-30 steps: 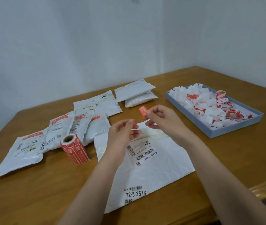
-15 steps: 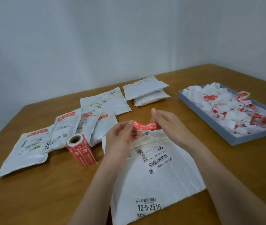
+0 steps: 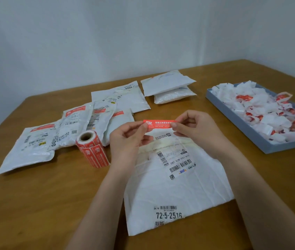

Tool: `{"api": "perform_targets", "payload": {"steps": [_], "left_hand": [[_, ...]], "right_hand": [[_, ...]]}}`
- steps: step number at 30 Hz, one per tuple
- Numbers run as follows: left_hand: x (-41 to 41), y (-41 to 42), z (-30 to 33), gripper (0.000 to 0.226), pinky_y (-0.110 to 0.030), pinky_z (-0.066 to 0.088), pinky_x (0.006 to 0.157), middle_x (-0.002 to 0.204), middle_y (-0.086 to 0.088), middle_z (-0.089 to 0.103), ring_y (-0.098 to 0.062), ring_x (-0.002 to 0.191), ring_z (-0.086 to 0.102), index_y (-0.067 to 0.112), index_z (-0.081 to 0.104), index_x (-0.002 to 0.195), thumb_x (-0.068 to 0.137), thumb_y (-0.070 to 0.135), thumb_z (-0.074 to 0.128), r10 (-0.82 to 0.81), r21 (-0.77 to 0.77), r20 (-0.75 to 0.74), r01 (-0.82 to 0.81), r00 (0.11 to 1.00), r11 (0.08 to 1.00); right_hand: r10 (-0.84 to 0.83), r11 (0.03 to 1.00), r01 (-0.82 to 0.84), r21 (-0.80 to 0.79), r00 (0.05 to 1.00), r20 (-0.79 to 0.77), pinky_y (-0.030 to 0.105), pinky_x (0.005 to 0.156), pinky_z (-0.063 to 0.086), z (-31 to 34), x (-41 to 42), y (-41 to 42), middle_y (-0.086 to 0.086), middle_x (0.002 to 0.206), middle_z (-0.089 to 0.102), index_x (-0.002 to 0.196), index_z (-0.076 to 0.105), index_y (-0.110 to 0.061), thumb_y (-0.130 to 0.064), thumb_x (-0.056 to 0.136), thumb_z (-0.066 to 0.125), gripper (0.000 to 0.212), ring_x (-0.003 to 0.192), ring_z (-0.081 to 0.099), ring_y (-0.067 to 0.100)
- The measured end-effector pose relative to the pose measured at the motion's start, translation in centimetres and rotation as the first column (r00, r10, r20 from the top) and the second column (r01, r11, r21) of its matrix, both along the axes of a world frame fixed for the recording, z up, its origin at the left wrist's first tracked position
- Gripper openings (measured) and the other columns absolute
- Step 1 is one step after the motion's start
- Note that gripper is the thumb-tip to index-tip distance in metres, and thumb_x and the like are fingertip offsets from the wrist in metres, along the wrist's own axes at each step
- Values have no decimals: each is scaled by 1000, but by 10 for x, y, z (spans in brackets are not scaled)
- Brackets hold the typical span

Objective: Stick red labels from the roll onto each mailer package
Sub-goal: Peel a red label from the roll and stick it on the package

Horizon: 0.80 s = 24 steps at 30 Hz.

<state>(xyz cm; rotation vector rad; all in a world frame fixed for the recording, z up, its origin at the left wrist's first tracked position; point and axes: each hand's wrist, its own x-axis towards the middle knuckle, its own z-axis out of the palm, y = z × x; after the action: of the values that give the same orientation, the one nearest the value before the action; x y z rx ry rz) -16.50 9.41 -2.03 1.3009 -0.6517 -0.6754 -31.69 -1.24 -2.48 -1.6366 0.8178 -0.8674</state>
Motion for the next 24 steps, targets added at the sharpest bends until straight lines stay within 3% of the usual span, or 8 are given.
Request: {"api": "perform_targets", "payload": {"steps": [4,10,16,20,24], "left_hand": [[0,3,3,15,-20,54,57,84,-7,76,-24,67,71,3,71,100,87,10,69,8,51,5,-8,1000,999],[-2,6,3,3,-18,50,47,76,0,75,-17,54,69,14,74,87,85,16,73,46,146,154,-69,987,987],[-2,8,1,8,-20,52,52,83,1,74,-18,55,70,12,74,82,82,20,76,26,240,298,-101,954,966],[-1,8,3,10,-14,48,46,81,-2,71,-3,46,62,12,72,78,84,20,74,-32,312,358,-88,933,946],[1,7,2,13,-11,33,38,71,1,61,0,33,47,13,67,80,89,21,68,-143,417,380,-32,914,908]], "right_hand": [[11,987,-27,155,995,103,29,77,59,2,1,4,16,83,69,83,64,-3,-6,80,74,11,77,68,23],[28,981,-38,188,998,57,37,79,58,1,0,8,14,77,67,85,64,-5,-5,81,73,10,70,63,19],[-24,984,22,178,1000,11,33,79,59,0,-5,9,7,73,67,95,63,-9,-6,84,71,15,72,62,19],[-62,995,70,77,993,-104,32,79,56,-2,-5,10,2,75,73,104,59,-17,-19,84,73,25,73,66,12],[-137,987,109,-115,951,-278,21,62,43,-3,-3,13,-4,76,72,101,56,-22,-29,82,75,28,64,61,1]]}}
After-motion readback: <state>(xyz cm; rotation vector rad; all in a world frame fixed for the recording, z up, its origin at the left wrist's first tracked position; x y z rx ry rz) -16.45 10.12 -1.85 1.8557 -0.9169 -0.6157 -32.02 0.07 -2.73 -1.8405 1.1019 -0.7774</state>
